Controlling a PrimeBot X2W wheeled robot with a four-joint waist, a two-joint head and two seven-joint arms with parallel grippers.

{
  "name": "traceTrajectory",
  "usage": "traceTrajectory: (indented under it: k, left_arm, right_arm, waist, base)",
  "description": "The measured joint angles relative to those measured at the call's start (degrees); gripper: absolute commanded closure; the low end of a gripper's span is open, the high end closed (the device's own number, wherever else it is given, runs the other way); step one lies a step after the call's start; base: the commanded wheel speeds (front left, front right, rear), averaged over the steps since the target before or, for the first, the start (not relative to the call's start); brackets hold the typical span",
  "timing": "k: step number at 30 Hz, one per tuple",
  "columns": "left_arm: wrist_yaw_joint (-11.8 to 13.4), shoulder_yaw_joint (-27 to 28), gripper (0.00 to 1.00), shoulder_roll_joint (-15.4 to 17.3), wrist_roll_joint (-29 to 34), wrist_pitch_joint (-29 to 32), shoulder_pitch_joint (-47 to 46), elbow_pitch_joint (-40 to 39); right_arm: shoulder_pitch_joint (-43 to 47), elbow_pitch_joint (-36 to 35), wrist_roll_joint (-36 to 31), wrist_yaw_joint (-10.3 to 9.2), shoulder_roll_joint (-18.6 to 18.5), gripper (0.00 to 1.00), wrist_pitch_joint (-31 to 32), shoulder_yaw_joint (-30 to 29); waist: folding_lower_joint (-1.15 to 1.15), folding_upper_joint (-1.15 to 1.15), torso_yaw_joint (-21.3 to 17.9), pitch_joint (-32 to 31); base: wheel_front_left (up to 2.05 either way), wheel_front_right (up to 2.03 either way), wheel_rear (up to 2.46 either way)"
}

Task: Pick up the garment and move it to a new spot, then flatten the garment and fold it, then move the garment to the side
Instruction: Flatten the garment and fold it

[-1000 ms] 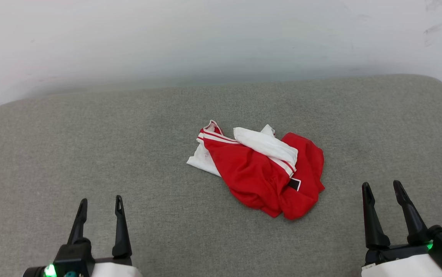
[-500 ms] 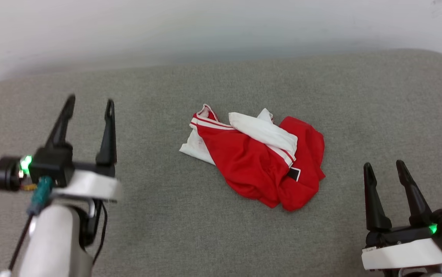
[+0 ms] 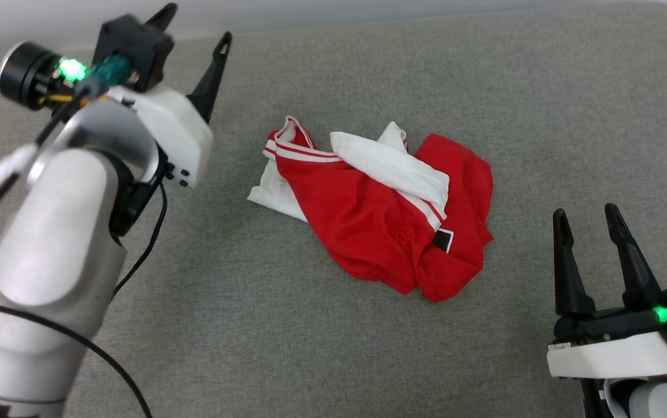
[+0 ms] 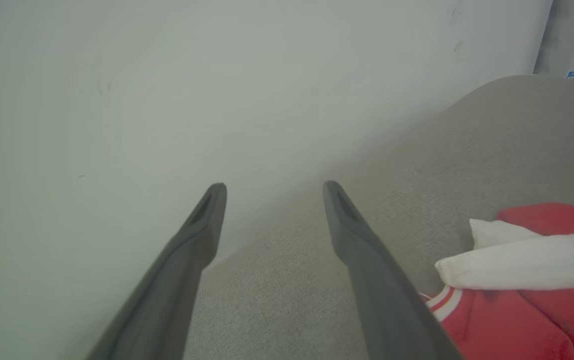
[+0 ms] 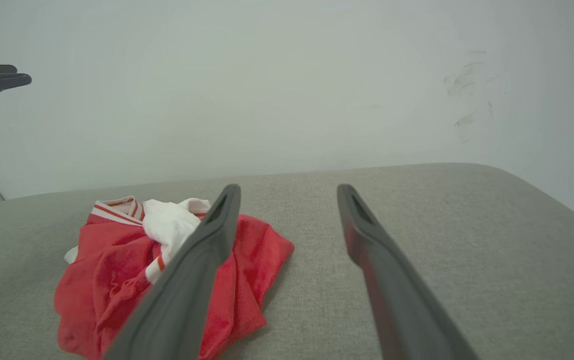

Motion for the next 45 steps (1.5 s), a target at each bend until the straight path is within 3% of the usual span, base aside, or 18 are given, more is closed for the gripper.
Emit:
traceTrajectory:
  k: [6,14,15,21,29,30,31,32,39,45]
  left_arm:
    - [0.0,-14.1,0.0,8.1,-14.5,17.0,-8.3,-2.5]
    - [0.0,-28.4,0.0,14.7,-29.0,35.4,-15.7,-4.2]
    - [0.0,-32.5,0.0,16.5,-32.5,39.2,-18.1,-4.7]
    - [0.0,-40.0,0.0,17.8,-36.4,42.8,-20.8,-3.7]
    - [0.0,-47.3,0.0,18.5,-39.7,43.2,-23.1,0.0]
    - [0.0,-47.9,0.16,18.5,-40.0,42.9,-23.4,0.1]
    - [0.0,-48.5,0.73,18.5,-40.2,42.5,-23.8,0.3]
    - [0.0,-49.1,1.0,18.5,-40.4,42.0,-24.0,0.4]
    - [0.0,-50.8,1.0,18.5,-42.2,35.2,-24.3,-0.6]
    - [0.0,-49.3,1.0,23.8,-45.5,31.6,-23.4,-3.8]
  right_arm:
    - [-1.2,-0.1,0.4,0.0,0.0,0.0,0.0,0.5]
    - [-3.2,-0.2,1.0,0.0,0.0,0.0,0.0,0.9]
    - [-4.0,-0.5,1.2,0.0,0.0,0.0,0.0,0.9]
    - [-5.2,-0.6,1.8,0.0,0.0,0.0,0.0,1.3]
    - [-6.3,-0.6,2.2,0.0,0.0,0.0,0.0,1.9]
    - [-6.3,-0.6,2.2,0.0,0.0,0.0,0.0,1.8]
    - [-6.3,-0.6,2.2,0.0,0.0,0.0,0.0,1.7]
    - [-6.3,-0.5,2.1,0.0,0.0,0.0,0.0,1.6]
    - [-5.3,0.2,1.7,0.01,0.0,0.0,0.0,0.8]
    - [-4.3,0.5,0.9,0.01,0.0,0.0,0.0,0.6]
  waist:
    - [0.0,0.0,-1.0,2.7]
    - [0.0,0.0,-2.8,5.8]
    - [0.0,0.0,-3.6,7.1]
    - [0.0,0.0,-5.1,10.0]
    - [-0.01,0.0,-7.0,12.2]
    - [0.0,0.0,-7.1,12.3]
    - [0.0,0.0,-7.0,12.3]
    - [-0.01,0.0,-7.0,12.2]
    - [0.0,0.0,-5.2,9.3]
    - [-0.01,0.0,-2.5,5.7]
  base:
    - [0.0,0.0,0.0]
    - [0.0,0.0,0.0]
    - [0.0,0.0,0.0]
    - [0.0,0.0,0.0]
    - [0.0,0.0,0.0]
    - [0.0,0.0,0.0]
    - [0.0,0.0,0.0]
    - [0.0,0.0,0.0]
    - [0.0,0.0,0.0]
    - [0.0,0.0,0.0]
